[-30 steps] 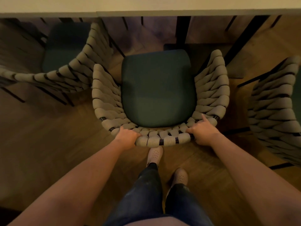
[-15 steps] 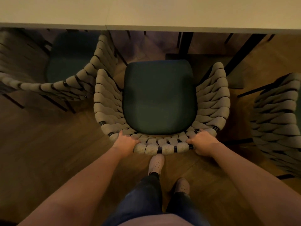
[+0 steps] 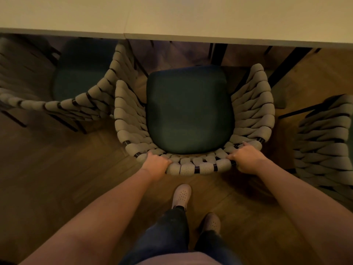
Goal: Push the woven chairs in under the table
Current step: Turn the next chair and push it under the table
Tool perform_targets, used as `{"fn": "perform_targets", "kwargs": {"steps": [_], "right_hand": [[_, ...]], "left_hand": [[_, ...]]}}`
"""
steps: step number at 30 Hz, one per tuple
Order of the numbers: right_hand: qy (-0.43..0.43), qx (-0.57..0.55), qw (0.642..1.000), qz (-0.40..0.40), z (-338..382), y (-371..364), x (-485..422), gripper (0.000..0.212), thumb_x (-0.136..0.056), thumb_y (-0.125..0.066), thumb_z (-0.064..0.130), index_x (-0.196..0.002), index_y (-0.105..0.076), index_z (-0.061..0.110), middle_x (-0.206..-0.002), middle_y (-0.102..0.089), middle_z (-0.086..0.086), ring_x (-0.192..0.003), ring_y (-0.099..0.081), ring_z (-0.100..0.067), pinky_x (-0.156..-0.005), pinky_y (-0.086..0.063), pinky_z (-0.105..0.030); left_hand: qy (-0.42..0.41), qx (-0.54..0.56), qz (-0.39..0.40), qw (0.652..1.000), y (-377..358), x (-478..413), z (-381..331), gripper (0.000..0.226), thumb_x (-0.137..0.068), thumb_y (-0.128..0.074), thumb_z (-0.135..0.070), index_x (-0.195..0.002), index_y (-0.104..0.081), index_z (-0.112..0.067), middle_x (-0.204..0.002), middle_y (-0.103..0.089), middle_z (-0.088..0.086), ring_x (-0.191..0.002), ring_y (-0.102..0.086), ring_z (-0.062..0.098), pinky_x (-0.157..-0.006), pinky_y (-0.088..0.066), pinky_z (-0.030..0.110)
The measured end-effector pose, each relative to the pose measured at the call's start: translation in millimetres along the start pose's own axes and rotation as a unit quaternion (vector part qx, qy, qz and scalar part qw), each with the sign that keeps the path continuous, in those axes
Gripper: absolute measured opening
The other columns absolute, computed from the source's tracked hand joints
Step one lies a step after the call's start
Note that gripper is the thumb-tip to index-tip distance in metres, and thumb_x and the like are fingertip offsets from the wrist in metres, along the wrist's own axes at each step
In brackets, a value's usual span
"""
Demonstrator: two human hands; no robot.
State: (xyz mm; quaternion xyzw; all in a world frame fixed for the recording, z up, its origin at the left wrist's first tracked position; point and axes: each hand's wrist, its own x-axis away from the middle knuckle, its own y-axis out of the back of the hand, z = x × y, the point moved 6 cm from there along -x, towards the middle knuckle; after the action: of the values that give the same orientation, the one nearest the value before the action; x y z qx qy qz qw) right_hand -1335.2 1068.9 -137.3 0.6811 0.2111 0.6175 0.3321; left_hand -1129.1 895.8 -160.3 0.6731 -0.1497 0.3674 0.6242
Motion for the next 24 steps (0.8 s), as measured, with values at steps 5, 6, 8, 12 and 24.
{"fn": "perform_targets", "kwargs": {"steps": [5,6,8,12,24], "right_hand": [[-0.011,-0.029,1.000,-0.001,-6.5,6.5,-16.7,0.048,-0.095,-0.052,0.017,-0.139,-0.047,0.034,-0.132,-0.058,0.004,-0.129,-0.048,-0.018,-0.121,-0.012,-0.049],[-0.017,-0.033,0.999,-0.003,-8.4,9.6,-21.8,0.048,-0.095,-0.053,0.017,-0.139,-0.047,0.034,-0.132,-0.057,0.004,-0.130,-0.047,-0.018,-0.121,-0.012,-0.050],[-0.030,-0.034,0.999,-0.006,-11.2,17.7,-32.3,0.049,-0.094,-0.054,0.017,-0.139,-0.046,0.034,-0.132,-0.058,0.003,-0.130,-0.047,-0.019,-0.120,-0.012,-0.051],[-0.051,-0.054,0.997,-0.035,-12.6,39.1,-55.9,0.045,-0.093,-0.055,0.016,-0.134,-0.052,0.032,-0.125,-0.061,0.002,-0.123,-0.051,-0.021,-0.118,-0.018,-0.050],[-0.092,-0.077,0.991,-0.061,-43.8,83.6,-96.8,0.044,-0.091,-0.058,0.018,-0.132,-0.053,0.033,-0.121,-0.062,0.003,-0.117,-0.054,-0.020,-0.113,-0.025,-0.047]], "left_hand": [[0.010,-0.012,0.016,1.000,15.8,-21.9,14.6,0.043,-0.096,-0.051,-0.021,-0.138,-0.047,-0.029,-0.133,-0.055,-0.001,-0.122,-0.054,0.023,-0.112,-0.024,0.053],[0.013,-0.012,0.017,1.000,19.7,-25.6,18.4,0.042,-0.096,-0.051,-0.021,-0.137,-0.047,-0.029,-0.132,-0.057,-0.001,-0.122,-0.054,0.023,-0.112,-0.024,0.053],[0.018,-0.016,0.018,1.000,28.8,-31.7,28.1,0.040,-0.097,-0.049,-0.020,-0.136,-0.048,-0.030,-0.129,-0.059,-0.002,-0.123,-0.054,0.023,-0.113,-0.024,0.053],[0.041,-0.018,0.022,0.999,50.1,-48.4,56.4,0.042,-0.098,-0.050,-0.022,-0.139,-0.046,-0.032,-0.136,-0.055,-0.003,-0.129,-0.049,0.023,-0.116,-0.014,0.061],[0.097,-0.028,-0.028,0.995,94.9,-95.9,97.7,0.045,-0.095,-0.057,-0.020,-0.138,-0.049,-0.032,-0.127,-0.060,0.000,-0.123,-0.052,0.026,-0.110,-0.003,0.073]]}}
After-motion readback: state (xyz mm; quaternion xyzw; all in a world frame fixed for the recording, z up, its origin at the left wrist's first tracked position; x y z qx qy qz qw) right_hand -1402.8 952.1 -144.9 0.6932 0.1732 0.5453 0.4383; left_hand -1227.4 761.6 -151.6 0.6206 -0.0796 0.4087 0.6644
